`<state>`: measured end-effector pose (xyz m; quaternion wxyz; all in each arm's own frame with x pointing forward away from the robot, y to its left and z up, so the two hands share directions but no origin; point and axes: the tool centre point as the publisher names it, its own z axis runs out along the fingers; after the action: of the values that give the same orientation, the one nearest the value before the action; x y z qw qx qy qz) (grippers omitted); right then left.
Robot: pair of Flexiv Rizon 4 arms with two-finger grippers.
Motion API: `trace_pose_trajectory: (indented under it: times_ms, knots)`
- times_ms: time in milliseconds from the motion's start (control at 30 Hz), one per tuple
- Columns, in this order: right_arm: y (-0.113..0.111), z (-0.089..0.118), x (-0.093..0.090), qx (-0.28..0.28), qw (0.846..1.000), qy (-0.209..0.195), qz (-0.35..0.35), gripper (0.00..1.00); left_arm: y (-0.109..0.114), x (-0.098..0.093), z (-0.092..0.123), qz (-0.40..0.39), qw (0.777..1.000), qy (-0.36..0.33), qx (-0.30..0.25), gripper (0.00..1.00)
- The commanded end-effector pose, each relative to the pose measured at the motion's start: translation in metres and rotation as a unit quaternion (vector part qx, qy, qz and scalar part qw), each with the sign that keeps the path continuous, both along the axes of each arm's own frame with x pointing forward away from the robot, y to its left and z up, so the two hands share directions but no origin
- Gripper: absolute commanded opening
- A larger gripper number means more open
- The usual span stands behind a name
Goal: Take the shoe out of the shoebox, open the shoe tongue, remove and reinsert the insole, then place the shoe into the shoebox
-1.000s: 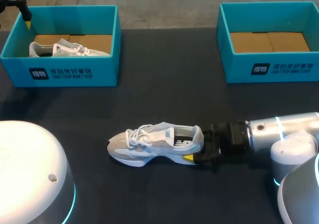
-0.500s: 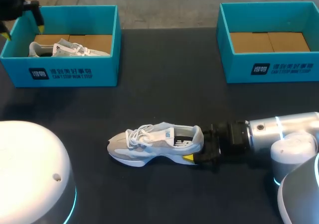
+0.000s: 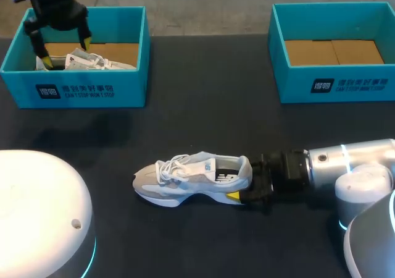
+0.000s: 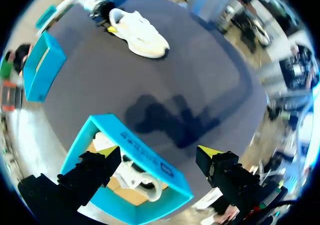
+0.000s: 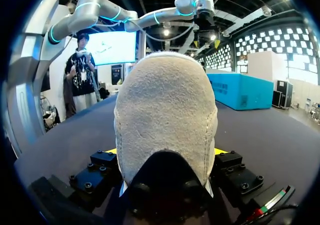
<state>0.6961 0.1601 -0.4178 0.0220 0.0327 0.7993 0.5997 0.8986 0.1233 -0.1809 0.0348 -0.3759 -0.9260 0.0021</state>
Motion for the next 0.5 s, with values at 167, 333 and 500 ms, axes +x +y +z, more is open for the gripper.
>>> trace_pose_trajectory:
  times_ms: [167,333,500]
  knots:
    - [0.002,-0.001,-0.001,-0.002,1.000,0.000,-0.001,0.00,-0.002,0.004,0.001,0.100,0.994,0.037,-0.023,1.00]
    - [0.002,-0.001,-0.001,-0.002,1.000,0.000,-0.001,0.00,-0.002,0.004,0.001,0.100,0.994,0.037,-0.023,1.00]
    - [0.002,-0.001,-0.001,-0.002,1.000,0.000,-0.001,0.00,-0.015,-0.026,0.001,0.152,0.987,0.020,-0.043,1.00]
